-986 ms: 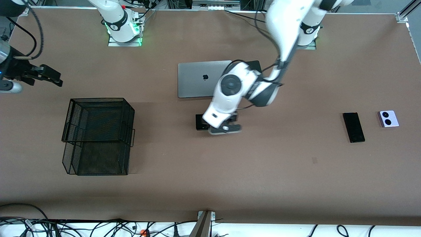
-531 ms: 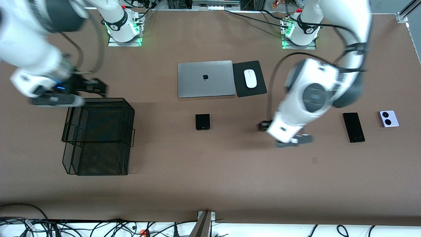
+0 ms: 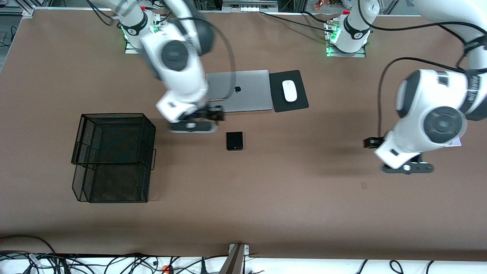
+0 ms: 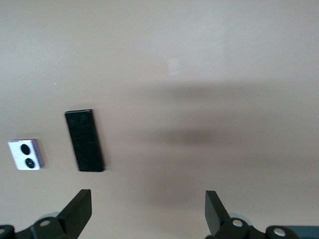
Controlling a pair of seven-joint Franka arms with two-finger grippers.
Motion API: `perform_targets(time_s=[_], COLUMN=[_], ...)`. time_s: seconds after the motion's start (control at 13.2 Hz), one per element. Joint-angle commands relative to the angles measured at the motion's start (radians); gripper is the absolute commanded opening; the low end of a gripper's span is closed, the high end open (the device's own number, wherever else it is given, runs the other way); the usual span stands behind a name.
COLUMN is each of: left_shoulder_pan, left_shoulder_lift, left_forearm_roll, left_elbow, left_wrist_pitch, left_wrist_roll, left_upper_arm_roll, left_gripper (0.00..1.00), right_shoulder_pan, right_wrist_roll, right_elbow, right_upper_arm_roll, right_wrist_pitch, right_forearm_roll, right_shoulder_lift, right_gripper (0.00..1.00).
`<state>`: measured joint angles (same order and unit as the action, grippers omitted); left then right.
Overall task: Place phones with both arms
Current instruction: 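Grasp the flip phone with the right gripper while the left gripper reaches the tall phone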
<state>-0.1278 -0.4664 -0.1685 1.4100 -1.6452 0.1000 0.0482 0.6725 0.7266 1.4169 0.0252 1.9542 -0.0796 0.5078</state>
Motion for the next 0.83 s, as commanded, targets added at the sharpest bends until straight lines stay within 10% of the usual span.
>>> perform_targets(time_s=[0.0, 0.76], left_shoulder_pan=[0.106, 0.422], left_shoulder_lift=[0.028, -0.078], left_forearm_roll=[-0.029, 0.091], left_elbow=[0.084, 0.383], left_wrist_pitch=[-0.045, -0.525], left_wrist_roll=[-0.114, -0.375], left_upper_arm_roll=[-0.016, -0.034], left_gripper=[1.0, 1.0], right_shoulder_pan=[0.062, 0.048], right_wrist_roll=[0.051, 0.043], right_elbow=[-0.099, -0.062], right_upper_arm_roll=[-0.015, -0.021], right_wrist_pitch=[-0.011, 0.359], right_forearm_roll=[-0.028, -0.031], right_shoulder_lift=[0.106, 0.348], right_gripper=[1.0, 1.0])
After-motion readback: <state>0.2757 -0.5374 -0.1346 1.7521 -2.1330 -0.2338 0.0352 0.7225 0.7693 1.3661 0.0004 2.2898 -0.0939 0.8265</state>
